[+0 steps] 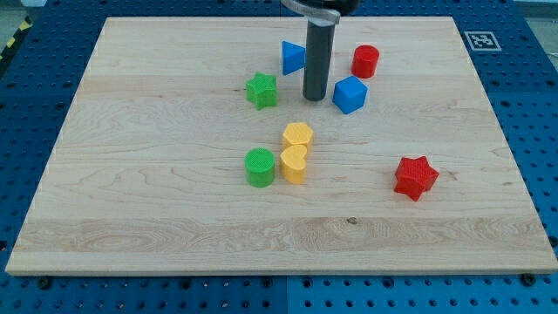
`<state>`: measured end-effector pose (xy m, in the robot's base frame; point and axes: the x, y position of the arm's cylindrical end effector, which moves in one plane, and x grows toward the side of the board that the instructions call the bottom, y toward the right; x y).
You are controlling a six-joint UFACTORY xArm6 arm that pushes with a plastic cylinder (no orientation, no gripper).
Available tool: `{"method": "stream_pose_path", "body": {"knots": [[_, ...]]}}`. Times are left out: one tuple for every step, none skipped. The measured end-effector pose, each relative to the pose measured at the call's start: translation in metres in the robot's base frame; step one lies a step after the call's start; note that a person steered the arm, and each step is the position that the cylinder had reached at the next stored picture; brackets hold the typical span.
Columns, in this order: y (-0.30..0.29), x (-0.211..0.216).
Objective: Move your arm at the green circle
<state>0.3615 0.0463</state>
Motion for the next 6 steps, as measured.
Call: {"method": "stream_pose_path", "body": {"knots": [[0.006, -0.018], [0.029, -0.039], [0.043, -0.067], [0.044, -0.069], [0.057, -0.069], [0.073, -0.077]]}}
